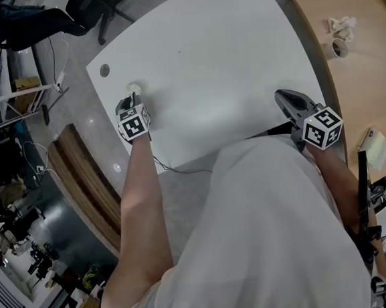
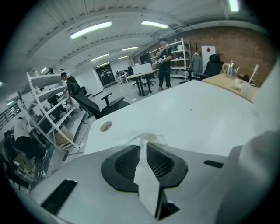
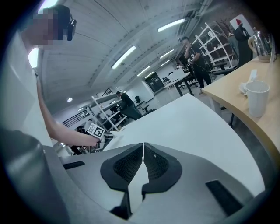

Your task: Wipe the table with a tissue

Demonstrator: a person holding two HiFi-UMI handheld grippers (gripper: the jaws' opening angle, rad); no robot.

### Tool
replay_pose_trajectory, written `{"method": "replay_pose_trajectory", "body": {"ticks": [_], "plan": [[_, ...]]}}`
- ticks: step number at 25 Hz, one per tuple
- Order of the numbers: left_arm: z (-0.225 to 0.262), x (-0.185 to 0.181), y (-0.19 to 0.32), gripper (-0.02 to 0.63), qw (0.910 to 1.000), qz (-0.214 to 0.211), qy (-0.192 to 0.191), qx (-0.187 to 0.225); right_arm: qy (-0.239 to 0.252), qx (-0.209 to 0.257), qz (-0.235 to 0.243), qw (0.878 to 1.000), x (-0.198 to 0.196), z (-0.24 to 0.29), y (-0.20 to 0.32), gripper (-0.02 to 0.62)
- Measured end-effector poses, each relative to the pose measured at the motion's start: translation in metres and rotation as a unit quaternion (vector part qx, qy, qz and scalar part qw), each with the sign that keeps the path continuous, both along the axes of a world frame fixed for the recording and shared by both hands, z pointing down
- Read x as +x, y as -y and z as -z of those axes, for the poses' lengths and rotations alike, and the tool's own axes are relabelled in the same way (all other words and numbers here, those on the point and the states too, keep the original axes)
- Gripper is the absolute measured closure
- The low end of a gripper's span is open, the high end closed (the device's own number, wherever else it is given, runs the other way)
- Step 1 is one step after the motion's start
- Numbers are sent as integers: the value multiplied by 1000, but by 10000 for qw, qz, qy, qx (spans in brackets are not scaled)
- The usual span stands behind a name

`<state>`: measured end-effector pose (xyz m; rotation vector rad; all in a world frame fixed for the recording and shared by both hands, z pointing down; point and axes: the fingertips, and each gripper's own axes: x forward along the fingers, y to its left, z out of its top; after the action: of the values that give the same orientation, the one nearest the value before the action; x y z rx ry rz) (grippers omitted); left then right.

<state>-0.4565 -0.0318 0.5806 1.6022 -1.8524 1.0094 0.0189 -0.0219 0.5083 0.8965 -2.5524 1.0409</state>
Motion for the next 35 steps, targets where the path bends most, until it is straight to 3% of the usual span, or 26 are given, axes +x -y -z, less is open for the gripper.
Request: {"method": "replay_pose_trajectory", "body": {"ticks": [6,13,18,25,28,31,35], "plan": [[33,6,55,554,9973,-657,-146,300,130,321,197,9992,-40,-5,25,575],[15,101,99,554,9901,-1307,-487,126,22,142,267,9995,-7,-4,28,575],[6,105,124,554,9900,-1319,-500,-29,176,89,412,9990,0,-15,38,576],[-8,115,146,554,9875,-1421,-615,-288,63,-9,170,9998,18,-12,47,575],[-10,125,149,554,9828,-1663,-683,-414,87,-20,103,9999,20,-14,53,575],[-18,129,144,554,9786,-1898,-540,-590,103,-54,91,9999,21,-17,53,575],[-30,126,143,554,9788,-1907,-192,-722,108,-74,115,9998,18,-19,52,575]]}}
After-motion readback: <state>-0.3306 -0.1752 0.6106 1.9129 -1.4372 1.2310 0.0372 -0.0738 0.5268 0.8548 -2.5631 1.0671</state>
